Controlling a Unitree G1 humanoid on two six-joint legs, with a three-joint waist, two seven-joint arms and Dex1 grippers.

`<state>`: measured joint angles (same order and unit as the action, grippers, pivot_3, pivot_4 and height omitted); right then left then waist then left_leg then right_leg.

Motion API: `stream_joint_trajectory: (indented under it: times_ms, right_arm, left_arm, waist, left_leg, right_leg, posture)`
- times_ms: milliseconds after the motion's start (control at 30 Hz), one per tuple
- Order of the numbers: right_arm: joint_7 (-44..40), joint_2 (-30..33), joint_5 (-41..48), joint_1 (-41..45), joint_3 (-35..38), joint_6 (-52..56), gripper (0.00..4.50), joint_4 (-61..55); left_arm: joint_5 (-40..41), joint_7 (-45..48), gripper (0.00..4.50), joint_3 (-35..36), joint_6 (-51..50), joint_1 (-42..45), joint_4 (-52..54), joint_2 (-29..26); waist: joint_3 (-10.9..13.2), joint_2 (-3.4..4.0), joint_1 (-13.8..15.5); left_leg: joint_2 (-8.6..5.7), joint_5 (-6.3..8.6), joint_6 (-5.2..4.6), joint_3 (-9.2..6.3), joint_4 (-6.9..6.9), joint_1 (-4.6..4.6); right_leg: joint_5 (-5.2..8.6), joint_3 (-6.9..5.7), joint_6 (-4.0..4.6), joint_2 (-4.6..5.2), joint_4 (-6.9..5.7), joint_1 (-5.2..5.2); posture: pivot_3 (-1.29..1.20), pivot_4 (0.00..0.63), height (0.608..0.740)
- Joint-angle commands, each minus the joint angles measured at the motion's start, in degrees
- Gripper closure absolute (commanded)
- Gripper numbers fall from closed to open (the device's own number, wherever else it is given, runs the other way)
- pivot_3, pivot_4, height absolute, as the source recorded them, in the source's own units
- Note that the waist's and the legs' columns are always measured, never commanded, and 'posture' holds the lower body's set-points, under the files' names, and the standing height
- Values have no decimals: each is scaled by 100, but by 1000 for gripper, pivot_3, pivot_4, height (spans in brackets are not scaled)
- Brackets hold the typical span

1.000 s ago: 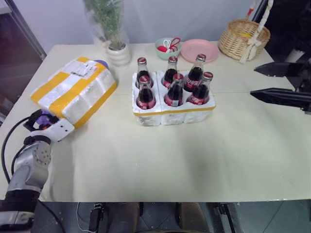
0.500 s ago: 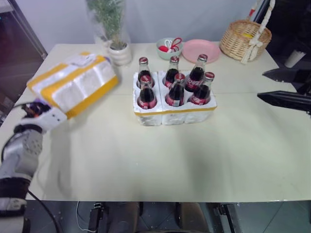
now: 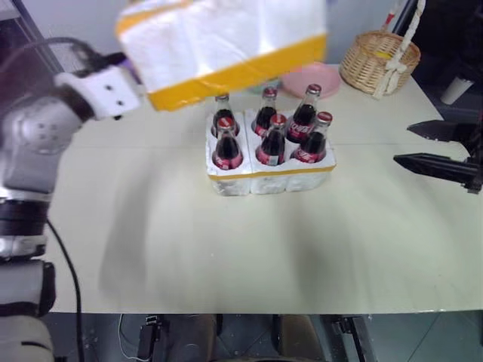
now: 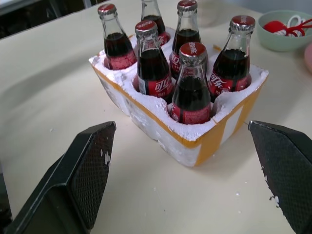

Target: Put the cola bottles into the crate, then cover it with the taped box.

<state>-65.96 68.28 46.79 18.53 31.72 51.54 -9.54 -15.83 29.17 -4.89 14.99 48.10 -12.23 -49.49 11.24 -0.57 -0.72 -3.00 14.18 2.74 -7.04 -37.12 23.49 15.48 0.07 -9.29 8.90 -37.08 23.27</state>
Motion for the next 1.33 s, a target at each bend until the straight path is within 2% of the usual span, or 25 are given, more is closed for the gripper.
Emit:
stream_joint_trajectory:
  times_ms: [33,200,333,400,433,567,667,800,867,900,967,1033,1067,1100,1233,1333]
  right_arm:
    - [50,-33,40,-12,165,-144,0,-163]
    - [101,-59,49,-15,195,-175,0,-93]
    - [110,-54,42,-36,206,-192,0,-83]
    - [107,-46,42,-58,219,-193,0,-94]
    - [108,-38,47,-58,220,-188,0,-92]
    - [150,-22,51,-54,215,-169,0,-97]
    - [219,-24,61,-62,252,-137,0,-100]
    - [261,-43,103,-160,345,-93,0,-191]
    - [293,-67,121,-218,380,-77,0,-244]
    - [304,-75,132,-253,397,-65,0,-266]
    - [298,-74,111,-324,394,-88,0,-286]
    - [285,-67,84,-376,370,-120,0,-282]
    - [281,-63,73,-393,342,-136,0,-279]
    - [280,-58,61,-397,308,-157,0,-271]
    - [308,-99,35,-327,83,-222,0,-265]
    - [378,-153,27,-199,-102,-253,0,-230]
  left_arm:
    - [-694,56,3955,-344,-5,376,283,13]
    - [-1635,-149,3955,-786,197,367,531,75]
    - [-2132,-324,3955,-875,349,207,663,22]
    - [-2213,-392,2953,-818,451,57,732,-44]
    - [-2234,-406,2596,-782,467,-22,753,-79]
    - [-2175,-467,547,-601,688,-393,760,-374]
    - [-1935,-462,547,-392,1153,-932,671,-853]
    - [-1172,-292,547,-61,1489,-1568,19,-1166]
    - [-346,287,547,55,1310,-1650,-564,-1035]
    - [333,744,547,214,928,-1650,-760,-838]
    - [2055,2015,547,629,-706,-1557,-708,-466]
    - [4148,3301,547,1167,-3172,-1292,-221,-388]
    - [4829,3789,547,1302,-4171,-1087,-98,-495]
    - [5194,4135,547,1351,-4732,-940,-36,-595]
    - [5446,4981,547,1202,-5137,-676,109,-758]
    - [5492,5194,547,1095,-5387,-568,210,-762]
  waist:
    - [0,0,-38]
    - [-1,1,-38]
    - [-1,1,-9]
    - [-1,1,-12]
    - [-1,1,-14]
    - [-1,1,-24]
    - [-1,2,-37]
    - [-1,4,-24]
    - [-2,4,12]
    - [-2,4,24]
    - [-2,4,34]
    - [2,-6,9]
    - [5,-12,-13]
    - [7,-15,-30]
    - [-5,4,-91]
    - [-10,15,-134]
  left_leg:
    - [0,0,0,0,0,0]
    - [3,0,-1,0,2,-3]
    - [2,0,-1,0,0,-2]
    - [2,0,-1,-1,0,-2]
    - [2,0,-1,0,-1,-2]
    - [2,0,-1,-1,0,-3]
    - [2,0,-1,-1,1,-3]
    - [4,1,-2,-1,3,-5]
    - [3,1,-2,-1,1,-5]
    - [3,1,-2,-2,0,-5]
    - [2,1,-2,-3,-4,-5]
    - [2,1,-2,-4,-9,-3]
    - [3,1,-2,-6,-10,0]
    - [3,0,-2,-8,-10,0]
    - [5,0,-2,-9,-4,-10]
    - [6,0,-2,-8,1,-16]
  right_leg:
    - [0,0,0,-1,0,0]
    - [1,1,-1,-5,0,2]
    - [1,1,-1,-3,1,-1]
    - [1,1,-1,-3,0,-1]
    - [1,1,-1,-3,0,-1]
    - [1,1,-1,-4,-1,-1]
    - [1,1,-1,-3,0,1]
    - [1,2,-1,-4,-3,2]
    - [1,2,-1,-3,-5,0]
    - [1,1,-1,-3,-5,-1]
    - [1,0,-1,-2,-8,-4]
    - [1,0,-1,-3,-9,-6]
    - [1,-1,-1,-3,-12,-4]
    - [1,-2,-1,-5,-13,-1]
    - [1,-2,-1,-7,-11,-6]
    - [2,-2,0,-8,-12,-11]
  posture:
    - [0,150,737]
    - [0,150,737]
    - [0,150,737]
    - [0,150,737]
    - [0,150,737]
    - [0,150,737]
    - [0,150,737]
    - [0,150,737]
    - [0,150,737]
    - [0,150,737]
    - [0,150,737]
    - [0,150,737]
    - [0,150,737]
    - [0,150,737]
    - [0,150,737]
    - [0,150,737]
